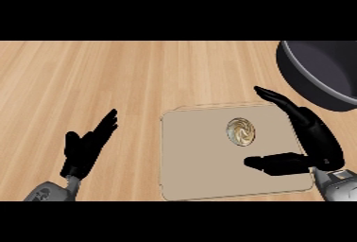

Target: Pick the cupcake from the tray and place it in the pot

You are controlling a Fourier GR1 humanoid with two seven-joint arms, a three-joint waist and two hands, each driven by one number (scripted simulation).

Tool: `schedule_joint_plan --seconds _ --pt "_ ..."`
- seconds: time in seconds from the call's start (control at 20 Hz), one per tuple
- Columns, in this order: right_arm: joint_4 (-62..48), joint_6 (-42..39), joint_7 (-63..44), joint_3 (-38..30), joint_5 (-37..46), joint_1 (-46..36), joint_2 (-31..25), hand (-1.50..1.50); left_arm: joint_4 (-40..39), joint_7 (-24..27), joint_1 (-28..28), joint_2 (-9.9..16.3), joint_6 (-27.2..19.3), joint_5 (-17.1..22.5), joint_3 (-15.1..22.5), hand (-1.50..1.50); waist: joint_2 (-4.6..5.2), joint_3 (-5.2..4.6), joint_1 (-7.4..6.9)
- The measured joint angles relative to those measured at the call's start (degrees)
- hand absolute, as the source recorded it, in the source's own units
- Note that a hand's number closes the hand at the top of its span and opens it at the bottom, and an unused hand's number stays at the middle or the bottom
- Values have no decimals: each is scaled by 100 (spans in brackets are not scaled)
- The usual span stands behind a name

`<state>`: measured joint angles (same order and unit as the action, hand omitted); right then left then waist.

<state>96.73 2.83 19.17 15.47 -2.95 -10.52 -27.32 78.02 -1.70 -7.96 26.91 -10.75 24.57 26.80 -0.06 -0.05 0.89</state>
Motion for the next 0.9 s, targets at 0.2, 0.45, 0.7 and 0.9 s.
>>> schedule_joint_plan --seconds 0.2,0.45,0.7,0.9 --pt "495 -406 -1370 27 -41 -193 -518 -150 -73 -13 -41 -56 76 -36 -26 0 -15 -5 -17" --pt "809 -883 -2914 -46 -496 -548 -731 -150 -240 73 -126 -174 223 -131 -101 0 -13 3 -59" --pt "300 -1252 -3884 181 -678 -1039 -555 -150 -278 -9 -195 -253 306 -214 -153 0 5 6 -129" --pt "-165 -1739 -4115 628 -485 -1183 -506 -150 -261 -53 -200 -292 329 -277 -191 0 15 6 -162"
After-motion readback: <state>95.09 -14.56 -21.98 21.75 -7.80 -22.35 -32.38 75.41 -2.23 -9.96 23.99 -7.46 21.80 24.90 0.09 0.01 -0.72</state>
